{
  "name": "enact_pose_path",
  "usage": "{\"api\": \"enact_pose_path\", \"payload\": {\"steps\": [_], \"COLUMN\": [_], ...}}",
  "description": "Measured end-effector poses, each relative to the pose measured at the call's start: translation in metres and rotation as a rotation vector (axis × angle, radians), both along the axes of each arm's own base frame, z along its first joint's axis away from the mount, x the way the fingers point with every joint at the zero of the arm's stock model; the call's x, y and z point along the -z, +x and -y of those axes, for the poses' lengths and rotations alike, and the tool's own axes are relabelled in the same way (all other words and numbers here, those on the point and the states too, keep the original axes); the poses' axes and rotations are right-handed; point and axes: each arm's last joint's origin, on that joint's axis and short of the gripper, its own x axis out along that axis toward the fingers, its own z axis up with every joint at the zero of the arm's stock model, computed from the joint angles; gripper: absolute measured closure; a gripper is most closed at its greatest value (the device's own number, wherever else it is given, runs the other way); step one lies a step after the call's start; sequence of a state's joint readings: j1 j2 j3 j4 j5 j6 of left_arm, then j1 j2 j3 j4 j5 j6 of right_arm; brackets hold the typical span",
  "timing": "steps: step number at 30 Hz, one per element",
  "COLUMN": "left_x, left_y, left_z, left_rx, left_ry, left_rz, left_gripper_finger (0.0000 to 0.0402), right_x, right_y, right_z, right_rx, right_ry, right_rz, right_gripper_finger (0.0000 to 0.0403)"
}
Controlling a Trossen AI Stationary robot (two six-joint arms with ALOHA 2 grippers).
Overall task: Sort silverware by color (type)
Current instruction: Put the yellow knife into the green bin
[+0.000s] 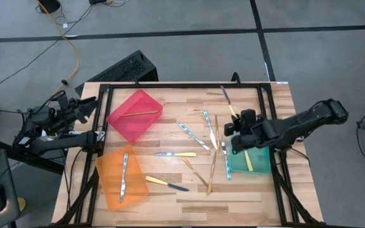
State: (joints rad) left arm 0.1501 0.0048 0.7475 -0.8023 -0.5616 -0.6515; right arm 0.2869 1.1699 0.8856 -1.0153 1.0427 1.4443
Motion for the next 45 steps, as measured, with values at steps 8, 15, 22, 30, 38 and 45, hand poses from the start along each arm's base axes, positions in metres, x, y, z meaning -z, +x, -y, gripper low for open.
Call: {"api": "enact_pose_path", "payload": {"steps": [8,15,22,30,38,45], "left_x": [0.000,0.000,0.000,0.000,0.000,0.000], "left_y": [-0.001,-0.001,-0.001,-0.001,-0.001,-0.001], "left_z": [-0.001,-0.001,-0.001,-0.001,-0.001,-0.001], "left_rx": [-0.030,-0.031,-0.031,-0.032,-0.031,-0.052], "left_ry": [-0.004,-0.013,-0.013,-0.013,-0.013,-0.011], "left_rz": [0.005,0.012,0.013,0.012,0.012,0.012], "left_gripper_finger": [0.0155,0.0155,0.0155,0.0155,0.0155,0.0155], "right_x": [-0.001,0.003,0.010,0.029,0.033,0.034], "right_y": [-0.013,-0.022,-0.029,-0.029,-0.039,-0.045], "right_z": [-0.016,-0.034,-0.047,-0.063,-0.077,-0.083], "right_rx": [-0.030,-0.062,-0.056,0.011,0.008,0.006], "right_ry": [0.031,0.103,0.162,0.272,0.279,0.336], "right_rz": [0.051,0.072,0.074,-0.053,-0.052,-0.093], "right_gripper_finger": [0.0314,0.0314,0.0314,0.0314,0.0313,0.0313]}}
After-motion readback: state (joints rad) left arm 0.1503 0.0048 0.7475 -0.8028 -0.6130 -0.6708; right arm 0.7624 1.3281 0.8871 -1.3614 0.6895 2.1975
